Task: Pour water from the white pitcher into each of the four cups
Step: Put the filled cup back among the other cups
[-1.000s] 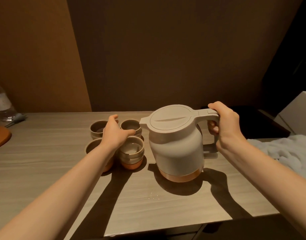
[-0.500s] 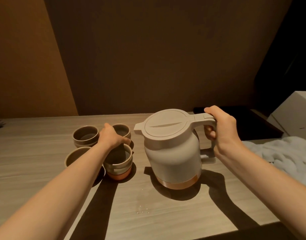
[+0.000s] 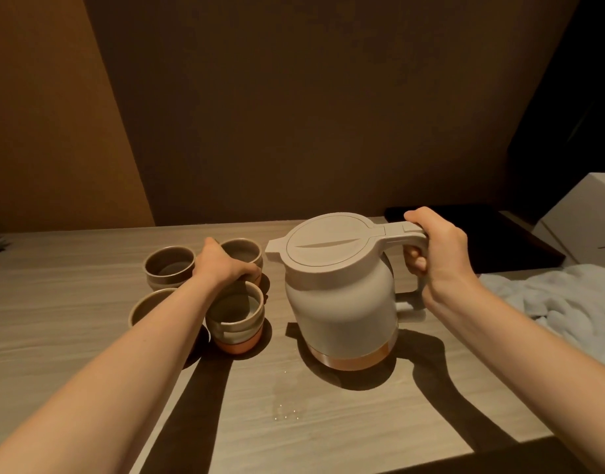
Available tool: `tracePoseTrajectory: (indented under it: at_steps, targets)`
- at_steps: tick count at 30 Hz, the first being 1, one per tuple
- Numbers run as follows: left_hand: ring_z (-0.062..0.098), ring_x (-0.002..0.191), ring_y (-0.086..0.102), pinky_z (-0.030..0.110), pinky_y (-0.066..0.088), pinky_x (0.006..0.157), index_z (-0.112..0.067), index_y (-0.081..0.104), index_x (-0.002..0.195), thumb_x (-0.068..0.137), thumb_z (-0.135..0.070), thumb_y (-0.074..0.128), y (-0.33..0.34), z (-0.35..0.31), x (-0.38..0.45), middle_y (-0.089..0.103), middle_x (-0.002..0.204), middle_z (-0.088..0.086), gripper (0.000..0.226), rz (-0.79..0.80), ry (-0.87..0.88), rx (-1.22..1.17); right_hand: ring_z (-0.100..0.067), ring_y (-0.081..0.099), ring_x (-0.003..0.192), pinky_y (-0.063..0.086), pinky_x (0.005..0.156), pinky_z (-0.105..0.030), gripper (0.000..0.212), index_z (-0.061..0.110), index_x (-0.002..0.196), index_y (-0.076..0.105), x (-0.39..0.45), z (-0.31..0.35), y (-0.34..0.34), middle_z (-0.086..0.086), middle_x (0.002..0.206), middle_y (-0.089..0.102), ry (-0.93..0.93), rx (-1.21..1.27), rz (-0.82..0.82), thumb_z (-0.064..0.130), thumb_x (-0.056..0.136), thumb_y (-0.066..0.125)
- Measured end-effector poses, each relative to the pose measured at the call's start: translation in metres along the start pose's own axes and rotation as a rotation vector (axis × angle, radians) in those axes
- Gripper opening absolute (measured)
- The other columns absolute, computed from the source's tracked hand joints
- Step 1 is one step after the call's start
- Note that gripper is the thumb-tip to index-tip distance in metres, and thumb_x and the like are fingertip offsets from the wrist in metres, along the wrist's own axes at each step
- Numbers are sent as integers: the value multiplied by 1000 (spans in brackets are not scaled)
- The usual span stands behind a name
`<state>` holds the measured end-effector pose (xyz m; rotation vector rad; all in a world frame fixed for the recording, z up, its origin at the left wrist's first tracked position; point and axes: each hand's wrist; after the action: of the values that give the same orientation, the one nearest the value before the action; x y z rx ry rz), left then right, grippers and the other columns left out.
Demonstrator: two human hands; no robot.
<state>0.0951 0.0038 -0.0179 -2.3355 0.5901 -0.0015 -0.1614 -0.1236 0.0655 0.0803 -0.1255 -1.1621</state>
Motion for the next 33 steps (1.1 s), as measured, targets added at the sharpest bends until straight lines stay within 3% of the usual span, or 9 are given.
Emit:
tracePoseTrajectory:
  at_steps: [5, 11, 14, 19, 28, 33]
  targets:
    - [24, 104, 55, 41, 53, 88, -13, 38, 130, 68, -26, 86, -7, -12, -3, 51, 115, 7, 79, -79, 131, -137, -4, 38, 36, 29, 38, -16, 35, 16, 52, 51, -6, 2, 1, 10, 40, 47, -8, 2, -1, 22, 86, 59]
    - [23, 111, 53, 45, 55, 88, -21, 39, 128, 58, -28, 91, -23, -36, -19, 49, 119, 1, 88, -152, 247, -362, -3, 40, 34, 31, 39, -15, 36, 16, 52, 50, -19, 9, 3, 11, 38, 46, -8, 3, 4, 24, 87, 59]
    - [20, 110, 52, 40, 53, 90, -22, 39, 129, 61, -26, 90, -32, -45, -35, 49, 120, 0, 86, -161, 296, -412, -5, 37, 34, 29, 39, -17, 40, 18, 48, 49, -26, 13, 2, 10, 38, 44, -18, 33, 6, 23, 86, 59]
    - [16, 108, 51, 28, 48, 80, -21, 39, 130, 61, -26, 90, -46, -51, -63, 49, 118, -3, 85, -176, 341, -468, -4, 42, 39, 32, 41, -17, 35, 18, 53, 51, -40, 21, 0, 9, 44, 49, -23, 25, -2, 28, 86, 60]
    - [19, 111, 54, 41, 53, 92, -20, 42, 128, 61, -26, 90, -67, -16, -109, 53, 121, 1, 83, -198, 325, -483, -4, 36, 34, 28, 36, -16, 34, 17, 53, 48, -68, 39, -4, 8, 41, 45, -39, 44, 12, 26, 84, 58]
    - [14, 104, 55, 23, 47, 73, -23, 46, 121, 57, -22, 92, -68, 17, -133, 55, 113, -4, 79, -182, 327, -491, -4, 35, 32, 27, 35, -16, 34, 16, 53, 48, -78, 41, -5, 9, 40, 44, -45, 30, 19, 26, 84, 58]
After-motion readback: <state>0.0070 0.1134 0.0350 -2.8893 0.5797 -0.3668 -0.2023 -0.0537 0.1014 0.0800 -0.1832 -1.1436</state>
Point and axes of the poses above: each hand's wrist, its own x-axis towards the middle knuckle, its own y-axis out of the palm, z = x × y
